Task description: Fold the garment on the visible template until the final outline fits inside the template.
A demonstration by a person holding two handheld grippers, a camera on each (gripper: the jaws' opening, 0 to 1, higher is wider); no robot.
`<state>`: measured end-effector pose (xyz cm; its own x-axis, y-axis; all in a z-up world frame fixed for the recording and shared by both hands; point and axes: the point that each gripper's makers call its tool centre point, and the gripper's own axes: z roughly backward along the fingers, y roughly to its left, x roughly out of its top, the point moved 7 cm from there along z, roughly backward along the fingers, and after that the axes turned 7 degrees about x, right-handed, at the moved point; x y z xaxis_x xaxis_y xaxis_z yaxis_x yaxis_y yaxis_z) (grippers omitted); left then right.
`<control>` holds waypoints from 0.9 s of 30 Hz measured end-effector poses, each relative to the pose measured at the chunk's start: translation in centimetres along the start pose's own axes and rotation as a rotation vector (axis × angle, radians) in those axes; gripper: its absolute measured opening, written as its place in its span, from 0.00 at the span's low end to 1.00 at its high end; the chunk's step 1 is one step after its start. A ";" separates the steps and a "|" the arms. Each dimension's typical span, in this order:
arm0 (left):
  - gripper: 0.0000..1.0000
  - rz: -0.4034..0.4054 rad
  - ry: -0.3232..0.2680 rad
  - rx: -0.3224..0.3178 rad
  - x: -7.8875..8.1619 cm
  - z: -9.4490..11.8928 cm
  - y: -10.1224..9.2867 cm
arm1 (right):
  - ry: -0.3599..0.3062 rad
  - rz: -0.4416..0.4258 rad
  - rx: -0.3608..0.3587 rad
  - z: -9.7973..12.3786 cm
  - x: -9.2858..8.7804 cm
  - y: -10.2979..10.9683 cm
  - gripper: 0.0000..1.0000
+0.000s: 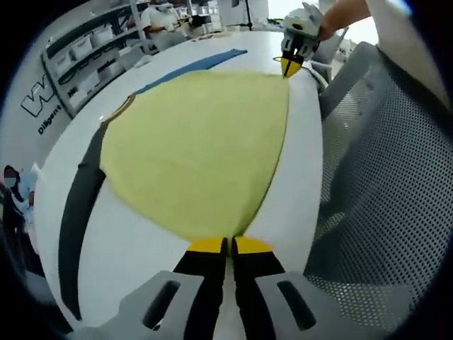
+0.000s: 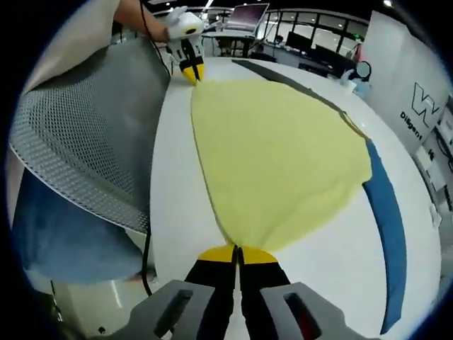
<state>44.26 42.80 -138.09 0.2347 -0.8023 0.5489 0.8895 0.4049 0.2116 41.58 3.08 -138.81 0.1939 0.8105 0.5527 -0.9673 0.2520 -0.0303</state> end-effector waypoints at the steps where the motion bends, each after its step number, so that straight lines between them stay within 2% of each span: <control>1: 0.06 0.001 0.001 0.000 0.0 0.1 0.1 | -0.001 -0.006 0.008 0.0 0.1 0.1 0.00; 7: 0.06 0.008 0.013 -0.004 -0.4 0.3 0.4 | -0.019 0.006 0.021 0.3 0.8 0.8 0.00; 27: 0.09 0.042 0.025 -0.030 -0.8 0.2 -0.6 | -0.009 -0.022 0.035 -0.2 0.8 1.3 0.00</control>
<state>43.48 43.31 -138.43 0.2813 -0.7958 0.5362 0.8901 0.4252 0.1641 40.48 4.15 -138.58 0.2141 0.7999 0.5606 -0.9679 0.2512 0.0112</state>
